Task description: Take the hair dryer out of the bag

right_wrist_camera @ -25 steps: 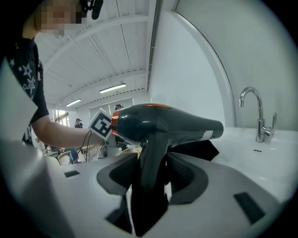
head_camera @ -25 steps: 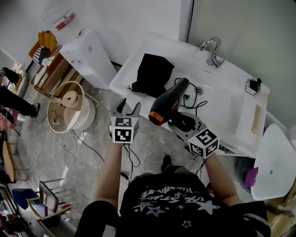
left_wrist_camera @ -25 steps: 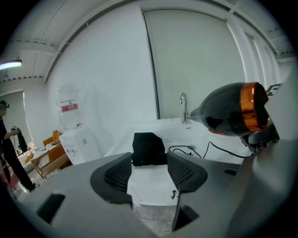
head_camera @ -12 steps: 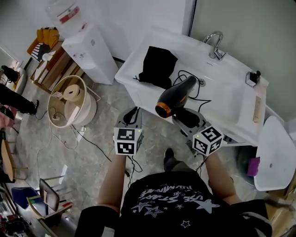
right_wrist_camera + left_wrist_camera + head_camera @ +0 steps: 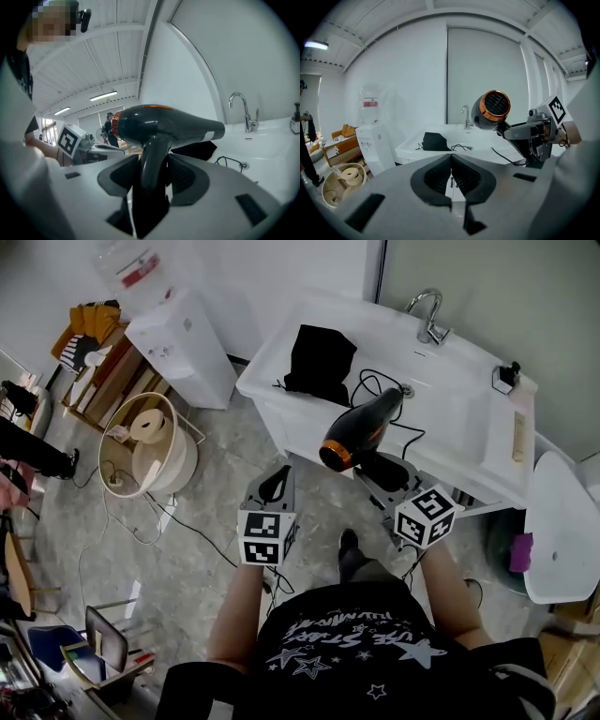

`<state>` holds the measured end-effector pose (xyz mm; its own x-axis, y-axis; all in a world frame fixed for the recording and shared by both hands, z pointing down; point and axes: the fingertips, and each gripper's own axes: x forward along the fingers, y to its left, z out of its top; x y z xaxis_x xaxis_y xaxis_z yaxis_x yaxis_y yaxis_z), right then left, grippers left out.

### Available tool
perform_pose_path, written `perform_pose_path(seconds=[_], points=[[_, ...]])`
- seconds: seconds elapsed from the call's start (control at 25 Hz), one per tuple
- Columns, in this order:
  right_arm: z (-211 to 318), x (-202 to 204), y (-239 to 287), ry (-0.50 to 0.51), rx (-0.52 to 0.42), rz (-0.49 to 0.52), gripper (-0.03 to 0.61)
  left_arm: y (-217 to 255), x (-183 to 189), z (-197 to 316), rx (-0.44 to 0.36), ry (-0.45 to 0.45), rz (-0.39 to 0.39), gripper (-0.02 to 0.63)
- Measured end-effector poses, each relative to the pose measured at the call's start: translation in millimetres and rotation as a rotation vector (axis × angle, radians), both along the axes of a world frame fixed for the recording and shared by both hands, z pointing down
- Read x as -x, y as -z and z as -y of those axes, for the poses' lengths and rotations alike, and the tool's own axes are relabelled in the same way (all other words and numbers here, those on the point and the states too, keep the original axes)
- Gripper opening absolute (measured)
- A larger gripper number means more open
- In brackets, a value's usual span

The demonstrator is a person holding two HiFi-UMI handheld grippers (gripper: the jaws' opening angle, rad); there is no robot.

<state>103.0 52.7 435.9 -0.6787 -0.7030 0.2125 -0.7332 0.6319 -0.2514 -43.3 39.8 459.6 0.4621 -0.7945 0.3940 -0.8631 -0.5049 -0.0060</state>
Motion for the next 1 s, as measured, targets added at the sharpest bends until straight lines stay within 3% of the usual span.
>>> perform_pose_path(seconds=[0.52,1.0], points=[[-47.0,-9.8,-14.8,-0.04,-0.003,-0.048,0.196,2.7,8.0,-60.1,-0.008,-0.028,0.0,0.012],[-56.3,-11.1,-22.1,-0.071,0.024,-0.021,0.196,-1.4,10.9,-67.1,-0.001,-0.034,0.003,0.012]])
